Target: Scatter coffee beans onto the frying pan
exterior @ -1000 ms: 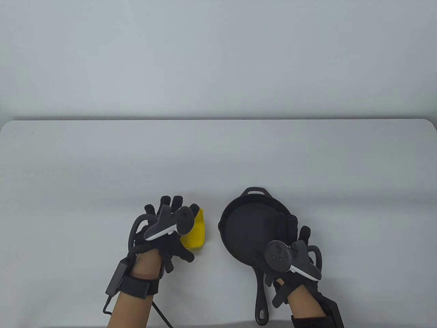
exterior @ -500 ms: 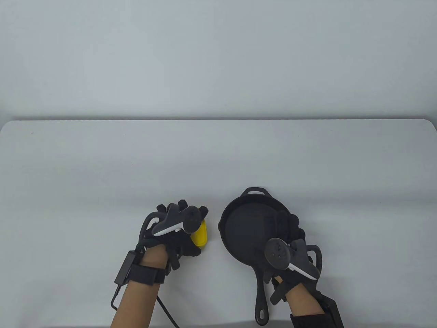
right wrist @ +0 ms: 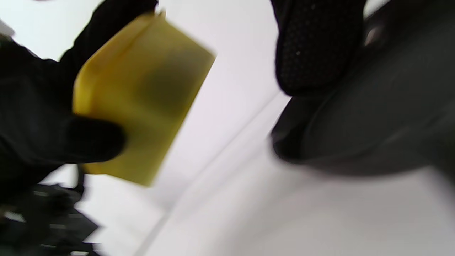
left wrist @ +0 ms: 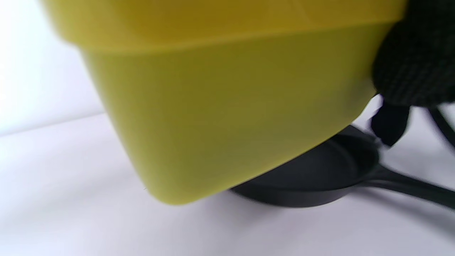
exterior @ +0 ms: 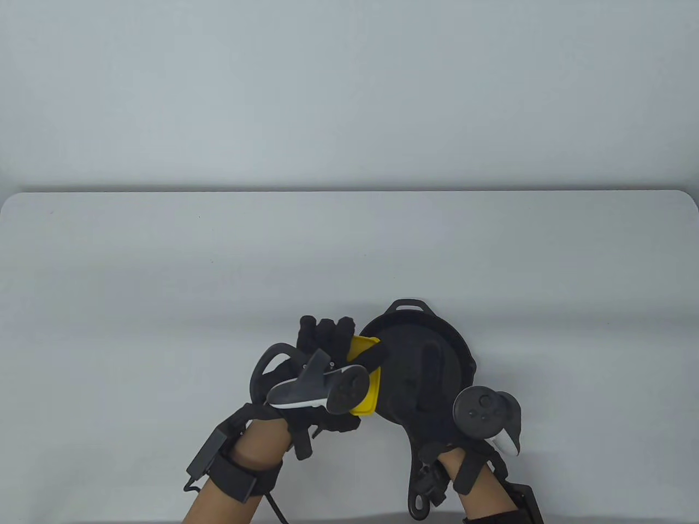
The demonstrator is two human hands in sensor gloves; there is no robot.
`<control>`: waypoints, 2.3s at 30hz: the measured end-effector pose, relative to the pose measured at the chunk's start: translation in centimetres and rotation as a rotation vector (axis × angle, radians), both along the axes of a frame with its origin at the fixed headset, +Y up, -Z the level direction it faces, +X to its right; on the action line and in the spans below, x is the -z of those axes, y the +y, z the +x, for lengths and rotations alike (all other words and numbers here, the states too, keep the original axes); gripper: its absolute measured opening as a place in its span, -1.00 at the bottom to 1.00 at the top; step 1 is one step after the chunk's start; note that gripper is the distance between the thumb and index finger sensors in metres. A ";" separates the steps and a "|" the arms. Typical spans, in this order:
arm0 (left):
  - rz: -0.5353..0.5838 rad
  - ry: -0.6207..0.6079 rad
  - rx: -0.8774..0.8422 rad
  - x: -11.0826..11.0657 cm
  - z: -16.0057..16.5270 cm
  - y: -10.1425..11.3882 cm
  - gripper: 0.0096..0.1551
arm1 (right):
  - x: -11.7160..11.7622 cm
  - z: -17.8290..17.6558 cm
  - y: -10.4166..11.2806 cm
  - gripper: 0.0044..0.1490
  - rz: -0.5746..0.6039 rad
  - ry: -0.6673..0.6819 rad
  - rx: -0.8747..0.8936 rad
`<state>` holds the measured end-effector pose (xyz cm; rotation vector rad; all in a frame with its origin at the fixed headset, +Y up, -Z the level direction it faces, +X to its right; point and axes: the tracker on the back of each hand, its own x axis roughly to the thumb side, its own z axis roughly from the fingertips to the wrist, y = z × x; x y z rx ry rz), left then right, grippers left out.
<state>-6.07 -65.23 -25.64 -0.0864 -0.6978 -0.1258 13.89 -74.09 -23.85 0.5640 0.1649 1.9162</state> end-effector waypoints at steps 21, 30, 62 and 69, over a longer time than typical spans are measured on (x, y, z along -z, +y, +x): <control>-0.267 0.116 -0.884 -0.9 -6.4 -2.9 0.31 | 0.4 0.9 -0.9 0.08 -0.119 -0.071 0.379; -0.666 0.124 -1.505 0.3 -8.4 -9.9 0.25 | 0.3 0.6 -1.0 0.06 -0.122 -0.028 0.440; -1.189 0.153 -1.879 -1.0 -3.9 -14.5 0.18 | 0.1 -0.3 -0.1 -0.13 -0.045 0.126 0.453; -1.296 0.129 -1.856 -1.2 -2.9 -13.9 0.12 | 0.6 1.1 0.0 -0.47 -0.020 0.102 0.500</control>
